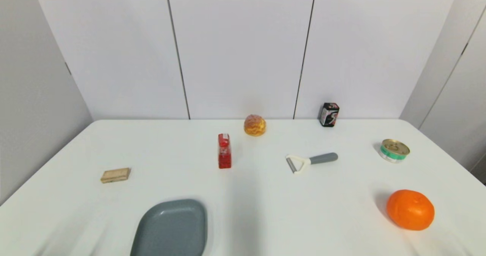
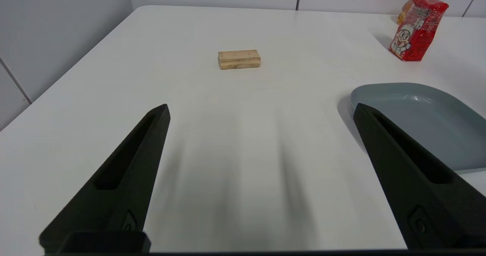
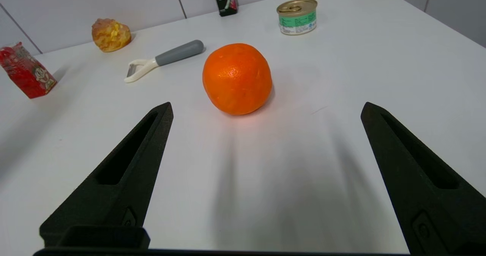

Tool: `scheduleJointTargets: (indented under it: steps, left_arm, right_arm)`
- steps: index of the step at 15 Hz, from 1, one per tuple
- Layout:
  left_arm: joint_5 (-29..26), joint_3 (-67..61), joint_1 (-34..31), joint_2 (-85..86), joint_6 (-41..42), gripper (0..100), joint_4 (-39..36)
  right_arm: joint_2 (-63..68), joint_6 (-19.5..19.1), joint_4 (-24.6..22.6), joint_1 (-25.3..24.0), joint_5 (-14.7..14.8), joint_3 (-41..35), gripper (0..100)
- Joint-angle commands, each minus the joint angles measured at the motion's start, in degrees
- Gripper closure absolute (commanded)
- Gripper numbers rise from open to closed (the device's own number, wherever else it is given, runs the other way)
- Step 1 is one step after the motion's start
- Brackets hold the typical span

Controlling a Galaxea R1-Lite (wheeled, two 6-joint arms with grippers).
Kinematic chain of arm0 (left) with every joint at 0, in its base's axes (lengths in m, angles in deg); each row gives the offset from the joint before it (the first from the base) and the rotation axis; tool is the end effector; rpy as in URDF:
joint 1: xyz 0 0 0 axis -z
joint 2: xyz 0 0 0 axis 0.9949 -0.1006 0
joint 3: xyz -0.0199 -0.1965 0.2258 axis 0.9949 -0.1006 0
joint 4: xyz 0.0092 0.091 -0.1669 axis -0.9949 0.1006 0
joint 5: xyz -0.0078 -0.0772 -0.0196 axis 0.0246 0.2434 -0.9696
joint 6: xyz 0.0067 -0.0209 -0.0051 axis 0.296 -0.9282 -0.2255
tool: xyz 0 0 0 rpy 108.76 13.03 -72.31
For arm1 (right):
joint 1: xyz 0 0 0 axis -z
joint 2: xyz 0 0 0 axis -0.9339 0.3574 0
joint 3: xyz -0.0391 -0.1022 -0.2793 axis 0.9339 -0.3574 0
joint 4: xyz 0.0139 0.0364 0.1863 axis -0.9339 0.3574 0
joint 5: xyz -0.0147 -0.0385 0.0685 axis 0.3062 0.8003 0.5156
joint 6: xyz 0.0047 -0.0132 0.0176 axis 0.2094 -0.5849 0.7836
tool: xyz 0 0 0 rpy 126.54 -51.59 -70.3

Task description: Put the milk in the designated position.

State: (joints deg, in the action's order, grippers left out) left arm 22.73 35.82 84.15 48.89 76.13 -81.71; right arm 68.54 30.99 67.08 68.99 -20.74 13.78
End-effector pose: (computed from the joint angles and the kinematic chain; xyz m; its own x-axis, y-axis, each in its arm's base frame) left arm -0.0228 -0.0001 0.0764 0.9999 -0.0003 0.0101 0.0004 0.9999 -0.0122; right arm -0.0229 -0.0013 0.0739 0.9985 -0.0534 -0.0141 0.0551 0.9787 0.1978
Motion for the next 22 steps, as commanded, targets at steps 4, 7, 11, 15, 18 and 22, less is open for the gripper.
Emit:
scheduleJointTargets:
  steps: [4, 7, 11, 15, 18, 22]
  left_arm:
    - [0.0, 0.0, 0.0, -0.1, -0.1, 0, 0.0]
    - [0.0, 0.0, -0.3, -0.1, -0.1, 0, 0.1]
    - [0.0, 0.0, -0.3, -0.1, -0.1, 0, 0.1]
    - [0.1, 0.2, -0.3, -0.1, 0.0, 0, 0.3]
    - [-0.3, 6.1, -0.2, -6.6, 0.0, 0, 0.3]
    - [-0.4, 26.5, 1.4, -33.0, 6.5, 0, 0.8]
  right_arm:
    - [0.1, 0.1, 0.0, 0.0, 0.0, 0.0, 0]
    - [0.1, 0.1, 0.0, 0.0, 0.0, 0.0, 0]
    - [0.1, 0.1, 0.0, 0.0, 0.0, 0.0, 0]
    - [0.1, 0.1, 0.0, 0.0, 0.0, 0.0, 0]
    - [0.1, 0.1, 0.0, 0.0, 0.0, 0.0, 0]
    - [0.1, 0.1, 0.0, 0.0, 0.0, 0.0, 0]
